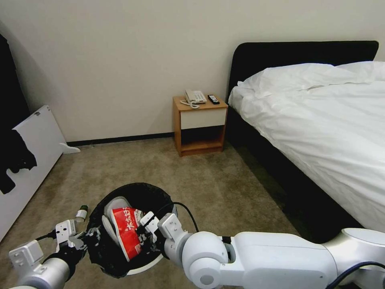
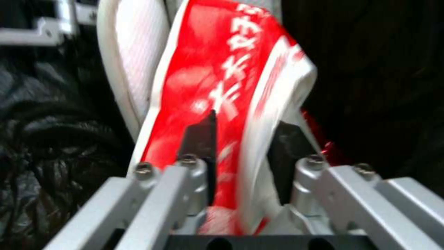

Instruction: Pick up the trash bin, then pick up the garbage from the floor and place it into the trash bin.

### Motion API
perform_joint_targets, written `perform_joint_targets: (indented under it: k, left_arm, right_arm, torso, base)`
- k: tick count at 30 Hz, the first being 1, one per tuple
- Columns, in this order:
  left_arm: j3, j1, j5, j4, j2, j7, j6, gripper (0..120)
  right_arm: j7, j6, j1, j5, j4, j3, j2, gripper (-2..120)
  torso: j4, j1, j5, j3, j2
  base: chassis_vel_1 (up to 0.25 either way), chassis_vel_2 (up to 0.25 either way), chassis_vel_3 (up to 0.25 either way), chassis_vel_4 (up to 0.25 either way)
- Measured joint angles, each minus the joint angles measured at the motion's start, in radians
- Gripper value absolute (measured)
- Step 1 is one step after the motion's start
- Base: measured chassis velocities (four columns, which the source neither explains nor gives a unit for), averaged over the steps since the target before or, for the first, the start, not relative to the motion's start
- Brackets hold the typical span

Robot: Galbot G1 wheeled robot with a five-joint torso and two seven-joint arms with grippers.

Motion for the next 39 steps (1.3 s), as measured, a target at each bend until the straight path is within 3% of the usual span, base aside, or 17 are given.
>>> perform_joint_targets:
  k: [19,29,39]
  left_arm:
    - [0.004,0.015,0.029,0.001,-0.018,0.001,0.000,2]
    - [0.004,0.025,0.060,0.009,-0.028,0.011,0.000,2]
    - [-0.001,0.039,0.110,0.015,-0.031,0.029,0.001,2]
  right_arm:
    - [0.001,-0.003,0.009,0.016,0.121,0.117,-0.100,94]
    - [-0.018,0.033,0.000,0.018,0.149,0.233,-0.118,95]
    - [-0.088,0.137,-0.112,-0.055,0.166,0.462,-0.192,95]
  torso:
    - [-0.0001,0.000,0.0000,0.000,0.000]
    - [0.0001,0.000,0.0000,0.000,0.000]
    - [0.0000,0.000,-0.0001,0.000,0.000]
  base:
    - [0.000,0.000,0.000,0.000]
    - [0.000,0.000,0.000,0.000]
    - [0.000,0.000,0.000,0.000]
